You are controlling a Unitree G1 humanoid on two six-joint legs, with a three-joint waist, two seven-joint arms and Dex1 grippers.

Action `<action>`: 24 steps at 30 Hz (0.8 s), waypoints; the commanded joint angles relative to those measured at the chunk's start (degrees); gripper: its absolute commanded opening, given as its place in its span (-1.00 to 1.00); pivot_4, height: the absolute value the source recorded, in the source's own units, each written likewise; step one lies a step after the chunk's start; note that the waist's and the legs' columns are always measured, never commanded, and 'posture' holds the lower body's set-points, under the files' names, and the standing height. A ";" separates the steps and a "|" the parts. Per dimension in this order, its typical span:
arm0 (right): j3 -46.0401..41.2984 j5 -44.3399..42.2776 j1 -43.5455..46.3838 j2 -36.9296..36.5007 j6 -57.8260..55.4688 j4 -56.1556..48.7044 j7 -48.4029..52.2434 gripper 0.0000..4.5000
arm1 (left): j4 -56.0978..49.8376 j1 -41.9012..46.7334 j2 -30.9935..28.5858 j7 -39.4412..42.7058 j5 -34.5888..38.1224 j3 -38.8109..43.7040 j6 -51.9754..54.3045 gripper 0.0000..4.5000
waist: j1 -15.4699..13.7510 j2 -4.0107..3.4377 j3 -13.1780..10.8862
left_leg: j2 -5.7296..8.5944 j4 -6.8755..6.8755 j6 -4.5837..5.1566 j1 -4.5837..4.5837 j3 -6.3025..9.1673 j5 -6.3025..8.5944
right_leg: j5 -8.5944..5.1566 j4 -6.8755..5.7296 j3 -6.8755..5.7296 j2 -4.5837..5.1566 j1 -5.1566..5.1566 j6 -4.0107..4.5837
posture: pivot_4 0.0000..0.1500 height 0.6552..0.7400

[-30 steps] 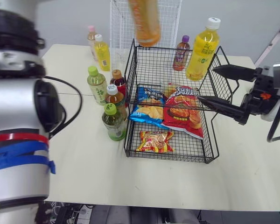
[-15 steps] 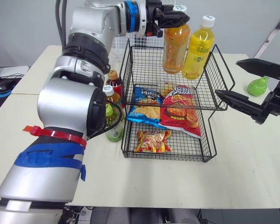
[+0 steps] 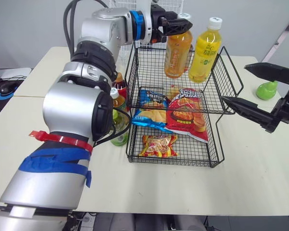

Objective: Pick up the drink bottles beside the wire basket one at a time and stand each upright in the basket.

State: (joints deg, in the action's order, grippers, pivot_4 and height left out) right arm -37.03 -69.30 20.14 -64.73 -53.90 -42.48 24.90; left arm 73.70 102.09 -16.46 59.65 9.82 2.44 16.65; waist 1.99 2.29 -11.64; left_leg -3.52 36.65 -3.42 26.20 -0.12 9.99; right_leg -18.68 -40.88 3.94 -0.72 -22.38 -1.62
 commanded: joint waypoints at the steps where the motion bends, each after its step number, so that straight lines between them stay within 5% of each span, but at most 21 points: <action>1: -1.76 -0.22 0.46 -0.86 1.94 -0.02 -0.75 1.00 | -2.28 2.62 -0.74 2.26 -0.83 0.51 -1.37 0.56 | 0.00 0.00 0.00 | 0.00 0.00 0.00 0.00 0.00 0.00 | 0.00 0.00 0.00 0.00 0.00 0.00 | 1.00 0.91; 5: -1.51 1.02 0.65 -0.82 2.95 0.89 -0.73 1.00 | -3.62 2.45 -2.75 4.61 -1.40 0.74 -1.19 0.99 | 0.05 0.00 0.00 | 0.00 0.01 0.00 -0.01 0.00 0.00 | 0.00 -0.01 0.00 0.00 0.01 0.00 | 1.00 0.91; 16: 3.37 3.79 2.39 -0.29 6.59 4.55 3.21 1.00 | -17.75 -2.26 -14.92 8.03 -0.10 2.03 6.56 0.99 | 0.55 -0.04 0.02 | -0.04 0.02 0.00 -0.09 -0.02 0.00 | 0.00 -0.06 0.02 -0.01 0.03 0.00 | 1.00 0.91; 24: 10.75 5.58 6.31 1.10 9.78 7.45 8.61 1.00 | -41.77 -18.28 -27.11 5.07 2.58 5.59 18.12 0.99 | 1.05 -0.09 0.05 | -0.11 0.05 -0.01 -0.22 0.02 -0.01 | 0.00 -0.15 0.00 -0.01 0.10 0.01 | 1.00 0.91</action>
State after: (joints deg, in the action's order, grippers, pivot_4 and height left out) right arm -26.47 -64.10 24.81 -63.70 -46.07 -35.17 32.13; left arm 38.18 84.74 -41.67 66.15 10.59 5.86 32.17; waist 3.03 2.20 -11.59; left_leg -3.63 36.73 -3.43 25.98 -0.10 9.98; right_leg -18.67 -41.04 3.94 -0.73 -22.27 -1.61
